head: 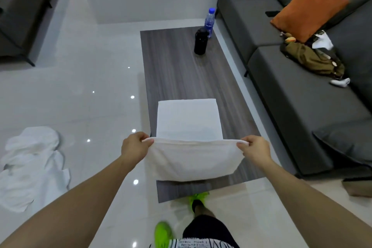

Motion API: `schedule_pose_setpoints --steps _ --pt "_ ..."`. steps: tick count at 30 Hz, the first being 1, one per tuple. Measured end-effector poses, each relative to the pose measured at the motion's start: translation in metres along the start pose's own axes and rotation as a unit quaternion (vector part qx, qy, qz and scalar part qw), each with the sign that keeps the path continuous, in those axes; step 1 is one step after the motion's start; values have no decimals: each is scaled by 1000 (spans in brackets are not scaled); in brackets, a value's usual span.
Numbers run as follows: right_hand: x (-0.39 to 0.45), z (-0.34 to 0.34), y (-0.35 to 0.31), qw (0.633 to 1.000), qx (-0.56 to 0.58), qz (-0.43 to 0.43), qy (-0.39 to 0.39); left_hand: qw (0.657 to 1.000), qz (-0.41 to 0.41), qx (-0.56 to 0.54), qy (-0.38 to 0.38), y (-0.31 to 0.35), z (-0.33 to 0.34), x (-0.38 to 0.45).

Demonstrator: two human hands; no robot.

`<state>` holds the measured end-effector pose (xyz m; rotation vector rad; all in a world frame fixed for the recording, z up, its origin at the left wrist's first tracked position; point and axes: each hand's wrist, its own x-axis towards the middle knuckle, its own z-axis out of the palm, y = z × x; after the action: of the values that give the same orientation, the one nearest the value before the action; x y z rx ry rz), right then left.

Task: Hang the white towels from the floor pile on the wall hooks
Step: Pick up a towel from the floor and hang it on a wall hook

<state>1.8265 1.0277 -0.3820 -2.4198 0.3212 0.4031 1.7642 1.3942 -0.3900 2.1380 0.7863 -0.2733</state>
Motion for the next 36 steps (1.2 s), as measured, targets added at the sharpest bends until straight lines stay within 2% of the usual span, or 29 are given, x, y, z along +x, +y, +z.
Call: schedule_pose_setpoints --steps 14,18,20,23,27,31,33,35,36 --pt "246 44 -66 997 29 57 -31 996 -57 37 55 72 36 208" --pt "306 65 -72 996 44 75 -5 994 -69 27 82 77 55 256" --pt "323 79 -64 991 71 117 6 993 -93 16 77 69 69 267" --pt "320 106 -33 982 77 174 -13 989 -146 27 23 46 96 260" --pt "268 143 30 962 9 256 -97 970 -224 61 -65 -4 133 217" --pt "204 162 78 937 -52 305 -164 945 -312 58 -82 -55 158 165" --pt "175 169 94 926 -25 342 -160 928 -361 33 -83 -79 166 143" --pt "153 177 103 903 85 408 -106 911 -404 -25 -83 -96 172 127" --pt "145 182 104 880 156 443 -72 900 -425 -64 -72 -103 175 122"
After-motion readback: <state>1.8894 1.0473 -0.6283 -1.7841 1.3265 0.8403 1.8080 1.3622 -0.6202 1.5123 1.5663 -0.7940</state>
